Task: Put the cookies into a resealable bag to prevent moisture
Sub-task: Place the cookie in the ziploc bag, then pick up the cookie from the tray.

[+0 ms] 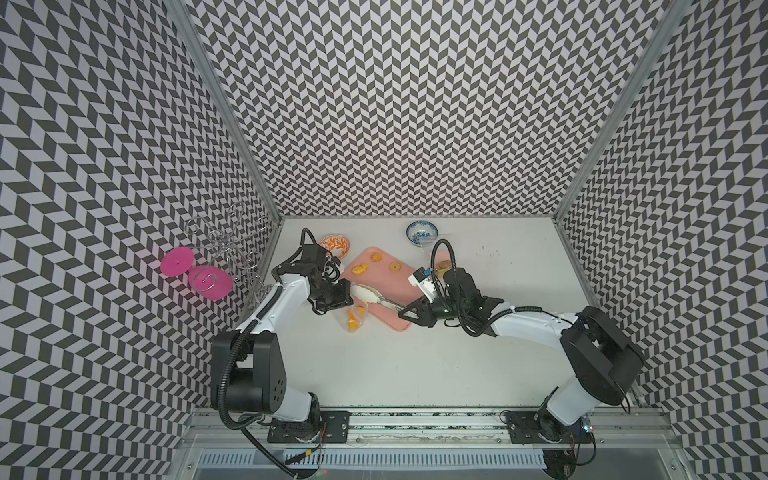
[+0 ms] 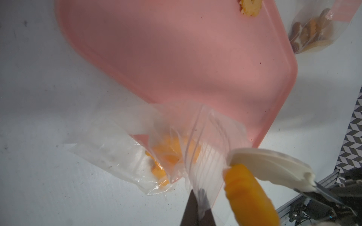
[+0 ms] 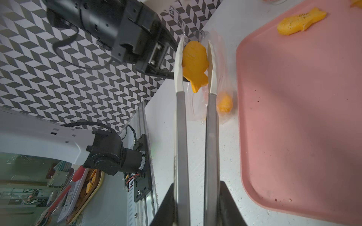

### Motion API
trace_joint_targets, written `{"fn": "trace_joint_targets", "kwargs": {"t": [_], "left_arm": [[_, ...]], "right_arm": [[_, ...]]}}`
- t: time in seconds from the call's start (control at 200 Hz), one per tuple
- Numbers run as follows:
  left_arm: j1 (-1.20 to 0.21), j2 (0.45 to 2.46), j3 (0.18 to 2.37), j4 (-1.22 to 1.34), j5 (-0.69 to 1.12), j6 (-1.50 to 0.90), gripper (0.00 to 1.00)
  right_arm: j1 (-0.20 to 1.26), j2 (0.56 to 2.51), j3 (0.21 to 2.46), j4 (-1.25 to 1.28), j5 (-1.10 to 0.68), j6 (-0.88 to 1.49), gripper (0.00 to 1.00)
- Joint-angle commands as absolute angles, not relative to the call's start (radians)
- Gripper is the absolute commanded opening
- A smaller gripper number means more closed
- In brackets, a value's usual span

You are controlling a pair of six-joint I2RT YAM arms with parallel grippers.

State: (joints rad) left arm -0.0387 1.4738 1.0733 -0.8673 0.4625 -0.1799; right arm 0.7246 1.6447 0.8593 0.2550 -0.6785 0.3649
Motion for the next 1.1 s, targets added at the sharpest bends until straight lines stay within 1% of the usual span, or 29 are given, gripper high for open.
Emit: {"fn": "trace_joint_targets", "kwargs": {"t": [0.0,0.22,0.496,0.701,0.886,1.007,1.097], "left_arm": [[-0.009,1.438,1.059,-0.858,0.501,-0.177,0.00],[-0.008,1.437,1.053,-0.856,0.517,-0.176,0.00],[-0.005,1.432,1.062,-0.862,0.518,-0.176,0.00],[-0.005,1.418,1.079,-0.869,0.526,-0.184,0.00],[-0.004,1.404,1.082,-0.882,0.520,-0.185,0.00],[-0.006,1.391,1.086,-0.882,0.524,-0.195,0.00],[-0.011,1.380,1.089,-0.885,0.528,-0.201,0.00]], "right_arm": [[0.732,1.656,0.867,0.397,-0.706,0.420,0.25],[0.750,1.686,0.874,0.415,-0.703,0.440,0.29],[0.750,1.676,0.910,0.354,-0.657,0.403,0.42],[0.731,1.624,0.909,0.320,-0.635,0.374,0.42],[0.648,1.509,0.887,0.269,-0.614,0.330,0.42],[0.604,1.478,0.911,0.150,-0.545,0.217,0.42],[0.592,1.497,0.966,0.017,-0.428,0.062,0.42]]}}
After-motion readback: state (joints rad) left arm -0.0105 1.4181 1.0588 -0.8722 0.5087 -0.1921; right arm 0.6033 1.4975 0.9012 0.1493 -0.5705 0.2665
